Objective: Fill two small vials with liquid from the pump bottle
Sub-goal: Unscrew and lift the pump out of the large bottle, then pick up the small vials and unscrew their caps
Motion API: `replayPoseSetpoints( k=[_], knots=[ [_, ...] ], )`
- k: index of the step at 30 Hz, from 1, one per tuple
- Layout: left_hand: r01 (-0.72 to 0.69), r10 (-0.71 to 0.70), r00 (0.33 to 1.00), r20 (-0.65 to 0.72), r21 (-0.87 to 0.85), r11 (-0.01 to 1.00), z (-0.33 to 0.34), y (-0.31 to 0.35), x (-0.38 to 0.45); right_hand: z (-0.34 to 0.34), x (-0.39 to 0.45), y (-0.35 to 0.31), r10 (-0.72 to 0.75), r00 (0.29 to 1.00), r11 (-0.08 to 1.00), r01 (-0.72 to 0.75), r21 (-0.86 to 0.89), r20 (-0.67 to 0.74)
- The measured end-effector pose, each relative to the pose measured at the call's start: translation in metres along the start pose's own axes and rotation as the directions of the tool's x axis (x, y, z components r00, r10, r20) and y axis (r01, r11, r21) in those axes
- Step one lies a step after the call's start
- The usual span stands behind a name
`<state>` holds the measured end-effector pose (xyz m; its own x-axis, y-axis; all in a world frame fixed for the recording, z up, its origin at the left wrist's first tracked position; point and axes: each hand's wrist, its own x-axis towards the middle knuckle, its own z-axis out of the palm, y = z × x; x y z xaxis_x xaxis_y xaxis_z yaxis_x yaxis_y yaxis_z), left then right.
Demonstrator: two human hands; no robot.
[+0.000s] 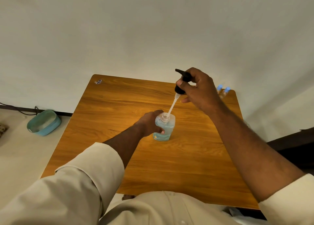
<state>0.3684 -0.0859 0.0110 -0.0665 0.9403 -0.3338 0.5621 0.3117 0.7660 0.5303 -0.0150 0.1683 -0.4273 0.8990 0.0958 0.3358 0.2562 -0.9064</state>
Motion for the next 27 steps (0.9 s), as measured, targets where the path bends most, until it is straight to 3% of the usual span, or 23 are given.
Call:
replayPoseSetpoints(
  k=[12,15,20,23,27],
  knots=[
    [-0.008,0.008,1.000,-0.007,0.058,0.998,-0.005,-0.002,0.002,-0.007,-0.005,-0.031,-0.016,1.000,1.000,0.015,0.022,0.025],
    [-0.031,0.032,0.999,-0.008,0.168,0.985,-0.010,-0.004,0.003,-0.010,-0.009,-0.053,-0.091,0.995,0.996,0.090,0.007,0.039],
    [-0.008,-0.001,0.999,0.047,0.191,0.982,-0.024,-0.020,-0.002,0.001,-0.021,-0.086,-0.253,0.960,0.965,0.260,-0.044,0.118],
    [0.094,-0.099,0.995,0.011,0.218,0.971,-0.046,-0.047,-0.015,0.031,-0.028,-0.086,-0.369,0.898,0.904,0.407,-0.134,0.240],
    [0.253,-0.244,0.967,-0.065,0.205,0.946,-0.079,-0.097,-0.038,0.099,-0.031,-0.051,-0.547,0.683,0.694,0.694,-0.194,0.484]
  ],
)
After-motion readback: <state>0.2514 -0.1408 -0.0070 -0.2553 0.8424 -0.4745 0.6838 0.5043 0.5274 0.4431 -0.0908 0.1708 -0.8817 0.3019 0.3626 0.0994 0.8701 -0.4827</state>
